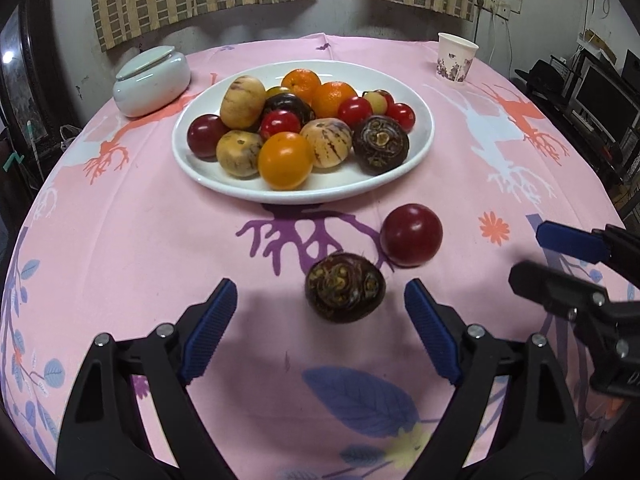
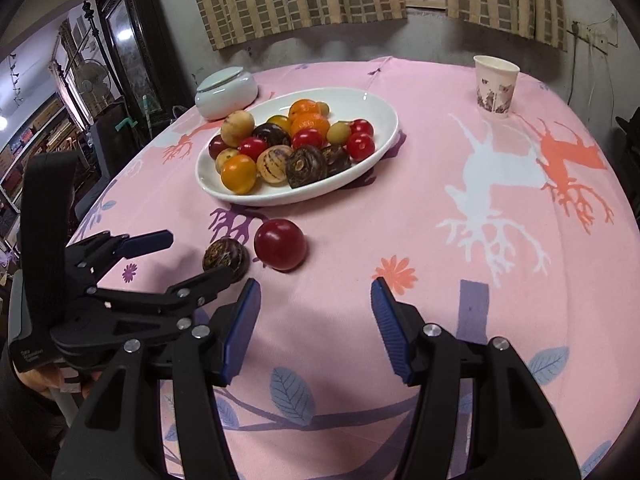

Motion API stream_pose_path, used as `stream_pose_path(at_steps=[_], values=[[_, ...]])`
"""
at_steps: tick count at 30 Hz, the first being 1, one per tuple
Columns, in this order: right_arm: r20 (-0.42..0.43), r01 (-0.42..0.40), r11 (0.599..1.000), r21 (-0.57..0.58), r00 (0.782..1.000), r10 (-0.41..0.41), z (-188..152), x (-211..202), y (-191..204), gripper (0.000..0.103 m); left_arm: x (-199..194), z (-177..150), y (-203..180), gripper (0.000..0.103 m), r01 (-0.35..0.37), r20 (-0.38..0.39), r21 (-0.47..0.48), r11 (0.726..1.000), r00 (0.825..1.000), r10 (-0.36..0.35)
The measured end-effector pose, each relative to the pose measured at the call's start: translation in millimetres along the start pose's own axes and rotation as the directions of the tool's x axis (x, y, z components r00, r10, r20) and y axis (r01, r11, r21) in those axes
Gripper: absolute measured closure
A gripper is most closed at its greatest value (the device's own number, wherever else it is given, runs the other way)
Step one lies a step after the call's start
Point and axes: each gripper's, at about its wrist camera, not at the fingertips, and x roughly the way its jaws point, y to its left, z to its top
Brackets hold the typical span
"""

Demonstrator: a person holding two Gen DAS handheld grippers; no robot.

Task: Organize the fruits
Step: 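Grasp the last dark brown mangosteen with the left tool, then grasp the last dark red tomato with the right tool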

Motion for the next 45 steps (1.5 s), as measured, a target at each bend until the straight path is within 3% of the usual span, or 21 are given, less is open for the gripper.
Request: stream_pose_path(at_steps=[1,3,5,10,12,17,26,36,45], values=[[-0.004,0.003,1.0,0.007,1.0,-0.003,-0.1,1.1,-1.4,0.045,3.5,1.6,-0.2,0.024,0.003,-0.004,0.003,1.0,1.0,-0.003],[-0.004,0.002,1.0,0.016,1.0,-0.002,0.0,1.7,-3.6,0.045,11.2,3.4,0.2,0.043,0.037,-0.027,-0.002,0.999,0.999,-0.037],[-0.004,0.004,1.0,0.021,1.0,-0.004,0.1,2.3,-5.0,0.045,19.1,2.0,1.9,0.049,0.079,-0.06,-0.022,0.997,0.995,-0.081],[-0.006,0.003,1.0,0.025,1.0,-0.003,-0.4,4.5,-5.9,0.045,21.8,-3.3,-3.6,0.049,0.057,-0.038,0.017,0.998,0.998,-0.057],[-0.009,0.006,1.0,0.022,1.0,-0.006,-0.9,5.2,-6.0,0.045,21.5,-3.5,-3.5,0.057,0.067,-0.031,0.01,0.998,0.997,-0.067],[-0.017,0.013,1.0,0.019,1.0,-0.013,-2.3,8.7,-4.8,0.045,10.5,-3.1,-2.6,0.057,-0.012,-0.05,0.018,1.0,0.999,0.013],[-0.036,0.05,0.997,-0.062,0.998,-0.052,-8.3,23.2,18.2,0.045,-27.1,-18.4,29.3,0.057,-0.005,0.005,-0.039,0.999,1.0,0.006],[-0.104,0.116,0.982,-0.151,0.986,-0.133,8.9,63.8,50.2,0.045,-25.6,-23.5,52.6,0.057,0.065,0.009,-0.099,0.993,0.998,-0.064],[-0.099,0.113,0.986,-0.121,0.987,-0.126,26.8,84.6,51.9,0.045,-24.7,-23.0,58.9,0.057,0.091,0.012,-0.116,0.989,0.996,-0.09]])
